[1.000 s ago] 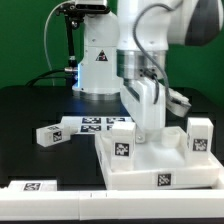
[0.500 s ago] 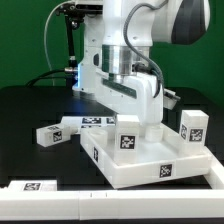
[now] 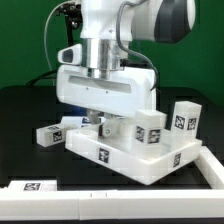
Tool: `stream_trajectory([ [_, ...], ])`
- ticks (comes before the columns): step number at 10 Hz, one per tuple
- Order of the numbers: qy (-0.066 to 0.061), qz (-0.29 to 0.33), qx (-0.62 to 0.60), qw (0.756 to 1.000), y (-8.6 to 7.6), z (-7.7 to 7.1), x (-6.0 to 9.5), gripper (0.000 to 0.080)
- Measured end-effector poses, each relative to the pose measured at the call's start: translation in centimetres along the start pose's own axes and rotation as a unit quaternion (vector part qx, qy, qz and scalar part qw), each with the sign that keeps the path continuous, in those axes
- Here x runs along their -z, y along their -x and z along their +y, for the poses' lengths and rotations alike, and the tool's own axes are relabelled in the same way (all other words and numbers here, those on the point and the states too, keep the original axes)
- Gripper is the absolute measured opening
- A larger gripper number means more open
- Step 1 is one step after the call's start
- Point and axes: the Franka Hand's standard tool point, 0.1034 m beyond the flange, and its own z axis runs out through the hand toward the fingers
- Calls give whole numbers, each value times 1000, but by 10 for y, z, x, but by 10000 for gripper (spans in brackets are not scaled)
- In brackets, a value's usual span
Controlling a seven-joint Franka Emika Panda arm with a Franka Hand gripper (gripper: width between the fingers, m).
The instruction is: Assemble square table
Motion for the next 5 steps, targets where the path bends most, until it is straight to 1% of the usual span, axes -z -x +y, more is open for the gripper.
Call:
stream_trajectory([
  [1,2,0,26,1000,-1,2,-1,48],
  [3,4,0,87,996,-1,2,-1,48],
  [4,7,5,169,986,-4,-8,3,48],
  [5,7,7,282,959,-12,-8,5,48],
])
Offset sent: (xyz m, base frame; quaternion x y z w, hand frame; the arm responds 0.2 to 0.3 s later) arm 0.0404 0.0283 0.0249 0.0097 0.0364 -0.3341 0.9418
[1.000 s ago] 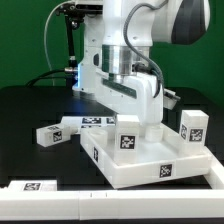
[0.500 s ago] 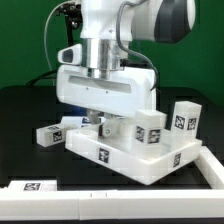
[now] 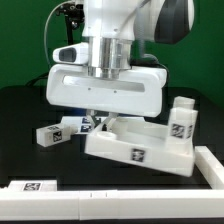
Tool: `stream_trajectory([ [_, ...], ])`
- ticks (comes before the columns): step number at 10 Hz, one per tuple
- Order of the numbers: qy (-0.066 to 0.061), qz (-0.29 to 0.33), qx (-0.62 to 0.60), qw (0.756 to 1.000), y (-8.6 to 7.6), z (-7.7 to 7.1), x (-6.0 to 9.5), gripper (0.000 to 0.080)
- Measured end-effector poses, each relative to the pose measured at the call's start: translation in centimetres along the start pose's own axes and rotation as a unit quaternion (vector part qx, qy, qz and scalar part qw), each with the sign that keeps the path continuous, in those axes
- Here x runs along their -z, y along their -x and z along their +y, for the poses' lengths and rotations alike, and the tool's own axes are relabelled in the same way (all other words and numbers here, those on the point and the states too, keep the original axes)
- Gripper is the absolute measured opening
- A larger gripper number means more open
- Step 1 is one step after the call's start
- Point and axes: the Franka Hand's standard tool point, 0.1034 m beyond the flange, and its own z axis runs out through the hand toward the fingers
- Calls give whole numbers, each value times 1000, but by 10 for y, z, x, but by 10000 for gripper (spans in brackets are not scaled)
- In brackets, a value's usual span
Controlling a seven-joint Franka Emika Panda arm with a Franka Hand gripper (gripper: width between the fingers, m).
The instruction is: Assemble square table
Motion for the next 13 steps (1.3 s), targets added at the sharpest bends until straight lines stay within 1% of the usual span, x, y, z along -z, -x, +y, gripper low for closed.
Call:
stream_trajectory([
  [1,-6,-5,71,997,-6,13,0,48],
  [2,-6,-4,79,997,-6,15,-2,48],
  [4,-1,-9,147,989,-4,17,-3,48],
  [5,2,-10,193,981,-9,10,-1,48],
  [6,12,-1,269,963,-29,0,8,48],
  [7,17,7,332,943,-50,-4,12,48],
  [8,17,-3,413,911,-65,-9,11,48],
  [9,17,-3,451,892,-70,-11,9,48],
  [10,18,-8,476,879,-67,-8,7,48],
  [11,20,-10,485,874,-67,-7,7,48],
  [12,24,-10,541,841,-69,-7,8,48],
  [13,26,-1,601,799,-79,-13,11,48],
])
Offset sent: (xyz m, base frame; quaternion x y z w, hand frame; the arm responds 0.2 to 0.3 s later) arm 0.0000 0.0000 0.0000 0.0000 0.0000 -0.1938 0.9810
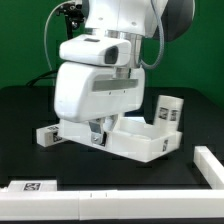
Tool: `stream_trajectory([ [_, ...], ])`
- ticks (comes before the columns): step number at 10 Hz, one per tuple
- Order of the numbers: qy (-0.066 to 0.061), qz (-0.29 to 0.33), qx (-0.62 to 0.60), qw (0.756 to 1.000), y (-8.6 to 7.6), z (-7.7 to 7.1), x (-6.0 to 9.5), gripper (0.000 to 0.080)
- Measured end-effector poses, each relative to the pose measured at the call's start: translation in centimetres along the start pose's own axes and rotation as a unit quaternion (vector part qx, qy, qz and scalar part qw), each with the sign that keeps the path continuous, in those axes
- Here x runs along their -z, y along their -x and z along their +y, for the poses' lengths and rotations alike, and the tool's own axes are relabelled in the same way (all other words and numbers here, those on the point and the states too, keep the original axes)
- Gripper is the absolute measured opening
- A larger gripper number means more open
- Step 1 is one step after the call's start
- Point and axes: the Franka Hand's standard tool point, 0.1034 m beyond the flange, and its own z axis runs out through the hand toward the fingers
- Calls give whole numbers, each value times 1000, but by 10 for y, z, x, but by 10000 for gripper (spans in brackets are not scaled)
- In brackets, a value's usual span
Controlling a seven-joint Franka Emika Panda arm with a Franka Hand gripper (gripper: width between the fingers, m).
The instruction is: Assemble square table
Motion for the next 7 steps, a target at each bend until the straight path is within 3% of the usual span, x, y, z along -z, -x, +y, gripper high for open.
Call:
stream_trajectory([
  [1,-11,-1,51,999,-15,6,-1,48],
  [2,-11,-1,93,996,-31,19,-4,48],
  [3,-6,0,103,995,-25,19,-6,48],
  [4,-8,-4,114,993,-20,17,-7,48],
  [6,-9,-5,105,994,-20,17,-8,47],
  [7,-15,-4,89,996,-27,15,-8,48],
])
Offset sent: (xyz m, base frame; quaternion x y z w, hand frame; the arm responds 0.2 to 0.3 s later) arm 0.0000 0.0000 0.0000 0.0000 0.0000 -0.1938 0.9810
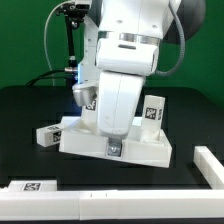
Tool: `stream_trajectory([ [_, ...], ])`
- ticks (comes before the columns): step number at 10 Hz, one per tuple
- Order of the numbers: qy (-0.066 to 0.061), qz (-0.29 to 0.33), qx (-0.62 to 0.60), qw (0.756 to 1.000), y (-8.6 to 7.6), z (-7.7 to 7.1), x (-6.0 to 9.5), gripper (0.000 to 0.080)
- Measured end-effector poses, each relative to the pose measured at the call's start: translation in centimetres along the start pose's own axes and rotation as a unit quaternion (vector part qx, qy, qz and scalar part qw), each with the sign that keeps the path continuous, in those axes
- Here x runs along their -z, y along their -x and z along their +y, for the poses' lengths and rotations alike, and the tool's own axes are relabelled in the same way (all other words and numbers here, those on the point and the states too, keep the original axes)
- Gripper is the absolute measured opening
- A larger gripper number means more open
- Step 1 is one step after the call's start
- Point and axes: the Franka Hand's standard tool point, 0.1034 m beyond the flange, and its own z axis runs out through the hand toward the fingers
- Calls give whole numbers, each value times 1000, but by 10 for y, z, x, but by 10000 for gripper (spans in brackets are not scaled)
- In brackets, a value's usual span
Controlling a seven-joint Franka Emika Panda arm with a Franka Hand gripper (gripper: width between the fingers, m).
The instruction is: Assemble square table
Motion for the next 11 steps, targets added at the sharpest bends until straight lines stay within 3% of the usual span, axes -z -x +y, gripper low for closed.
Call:
stream_trajectory([
  [1,2,11,-1,1000,-27,11,4,48],
  [2,28,26,11,999,-46,29,4,48],
  [3,34,29,16,999,-48,33,-2,47],
  [7,29,27,0,999,-44,30,-5,47],
  [9,23,28,13,999,-45,28,-17,48],
  [11,19,32,9,999,-56,26,-27,47],
])
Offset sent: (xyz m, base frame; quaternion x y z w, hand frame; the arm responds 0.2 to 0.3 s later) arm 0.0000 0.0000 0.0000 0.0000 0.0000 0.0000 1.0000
